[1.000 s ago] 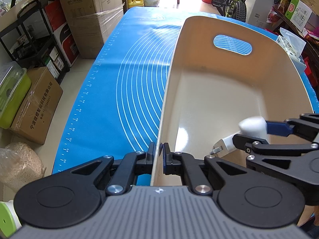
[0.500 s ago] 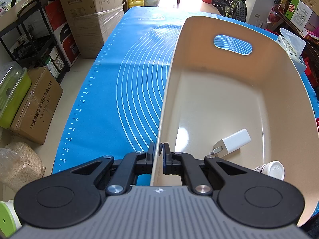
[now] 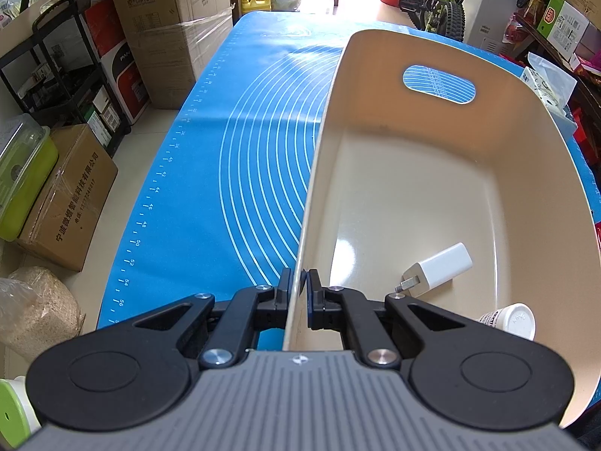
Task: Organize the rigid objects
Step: 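Grasp the red figurine by its legs with the right gripper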
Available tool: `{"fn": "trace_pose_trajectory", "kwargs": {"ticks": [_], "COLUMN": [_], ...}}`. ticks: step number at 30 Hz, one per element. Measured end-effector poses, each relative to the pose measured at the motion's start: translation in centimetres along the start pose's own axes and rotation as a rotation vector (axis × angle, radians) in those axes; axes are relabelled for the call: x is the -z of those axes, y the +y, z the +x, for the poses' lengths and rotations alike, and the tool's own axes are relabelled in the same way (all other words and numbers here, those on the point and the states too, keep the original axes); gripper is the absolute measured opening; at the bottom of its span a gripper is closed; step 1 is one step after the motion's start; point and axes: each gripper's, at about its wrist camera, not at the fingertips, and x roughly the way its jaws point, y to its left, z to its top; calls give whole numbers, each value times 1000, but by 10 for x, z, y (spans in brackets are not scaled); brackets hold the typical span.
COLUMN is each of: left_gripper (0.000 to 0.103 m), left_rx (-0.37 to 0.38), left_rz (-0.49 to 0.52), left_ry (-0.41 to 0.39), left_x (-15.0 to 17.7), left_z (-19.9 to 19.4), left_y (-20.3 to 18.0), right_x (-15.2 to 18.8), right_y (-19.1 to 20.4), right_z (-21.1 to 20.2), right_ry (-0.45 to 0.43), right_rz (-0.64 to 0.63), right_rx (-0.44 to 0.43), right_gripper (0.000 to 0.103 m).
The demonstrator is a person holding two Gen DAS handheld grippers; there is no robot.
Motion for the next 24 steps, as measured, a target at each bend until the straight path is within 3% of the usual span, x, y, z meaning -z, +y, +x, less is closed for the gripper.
{"fn": "trace_pose_trajectory", "kwargs": {"ticks": [11,24], "left_gripper": [9,9], "left_rx": [0,-4], "left_rz": [1,2], "left_ry": [0,0], "left_x": [0,1], "left_z": [0,1], "left_y": [0,1], "right_x": [45,61], "right_y": [-36,-32], "right_z": [53,89], "right_ry": [174,259], "right_rz": [108,134], "right_rx": [69,49], "right_gripper": [66,64]}}
